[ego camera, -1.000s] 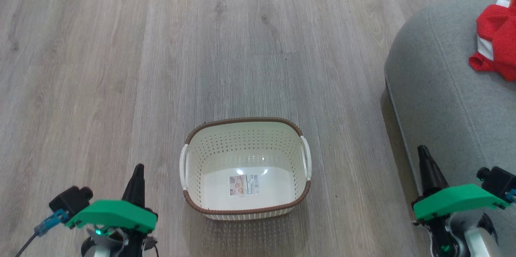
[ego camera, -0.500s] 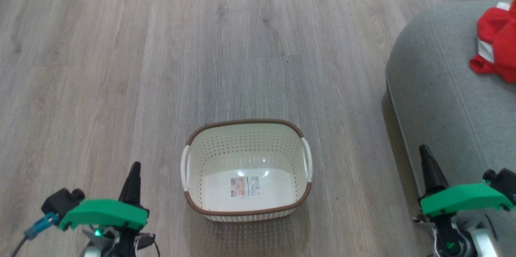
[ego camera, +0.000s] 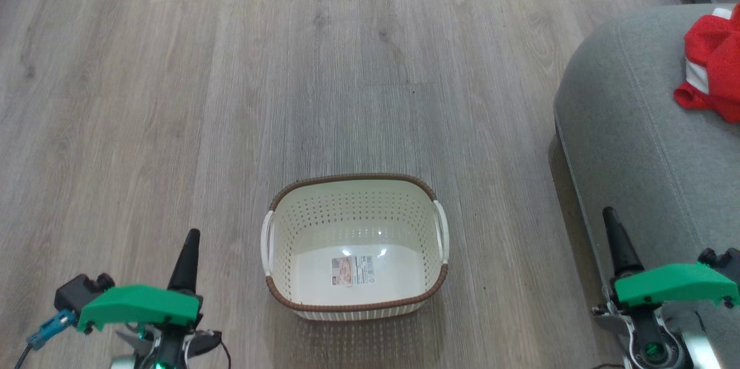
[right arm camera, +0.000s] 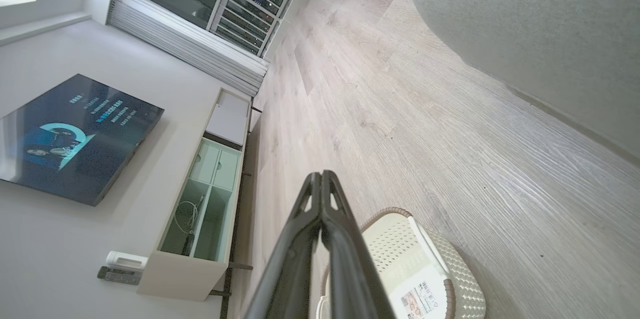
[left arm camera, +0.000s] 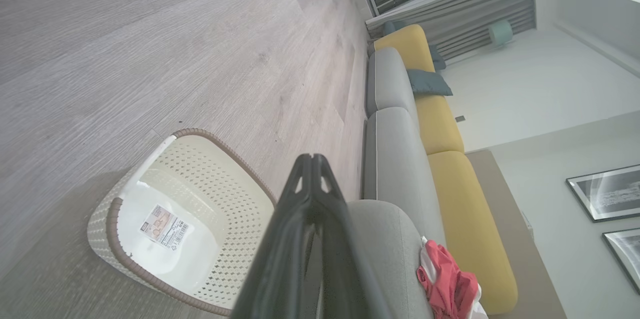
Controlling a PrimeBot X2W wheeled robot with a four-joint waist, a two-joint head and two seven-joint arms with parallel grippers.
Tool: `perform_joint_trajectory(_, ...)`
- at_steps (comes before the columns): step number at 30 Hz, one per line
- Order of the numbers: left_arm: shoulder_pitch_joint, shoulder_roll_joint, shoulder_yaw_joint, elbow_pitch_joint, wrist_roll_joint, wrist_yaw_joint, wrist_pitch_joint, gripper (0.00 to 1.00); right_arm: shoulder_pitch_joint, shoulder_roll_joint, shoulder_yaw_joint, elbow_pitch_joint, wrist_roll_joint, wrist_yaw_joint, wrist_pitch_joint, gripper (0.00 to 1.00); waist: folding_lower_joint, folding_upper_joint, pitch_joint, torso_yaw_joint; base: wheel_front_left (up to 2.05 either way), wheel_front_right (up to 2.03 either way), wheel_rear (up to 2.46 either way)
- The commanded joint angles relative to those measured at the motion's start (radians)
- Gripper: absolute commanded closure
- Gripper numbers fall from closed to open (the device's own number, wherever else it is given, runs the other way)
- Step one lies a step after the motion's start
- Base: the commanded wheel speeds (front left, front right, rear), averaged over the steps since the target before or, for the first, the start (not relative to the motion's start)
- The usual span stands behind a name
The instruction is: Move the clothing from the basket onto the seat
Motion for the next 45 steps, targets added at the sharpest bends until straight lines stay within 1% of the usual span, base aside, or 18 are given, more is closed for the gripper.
perform_joint_trajectory(1,-0.04,0.007,0.034,-0.039,-0.028,-0.009,0.01,1.0,-0.044,-0.003,0.008,-0.042,0.033,0.0,0.008,1.0,0.0,0.0,-0.001,0.0,0.0,0.0,0.0)
perform_joint_trajectory(17,-0.041,0.008,0.062,-0.057,-0.205,-0.027,0.06,1.0,-0.045,0.007,-0.009,-0.056,0.236,0.0,0.058,1.0,0.0,0.0,-0.011,0.006,0.0,0.0,0.0)
perform_joint_trajectory(41,-0.042,0.01,0.101,-0.083,-0.444,-0.052,0.128,1.0,-0.048,0.02,-0.031,-0.075,0.511,0.0,0.126,1.0,0.0,0.0,-0.024,0.013,0.0,0.0,0.0)
perform_joint_trajectory(45,-0.042,0.01,0.103,-0.084,-0.453,-0.053,0.13,1.0,-0.048,0.02,-0.032,-0.075,0.522,0.0,0.129,1.0,0.0,0.0,-0.025,0.014,0.0,0.0,0.0)
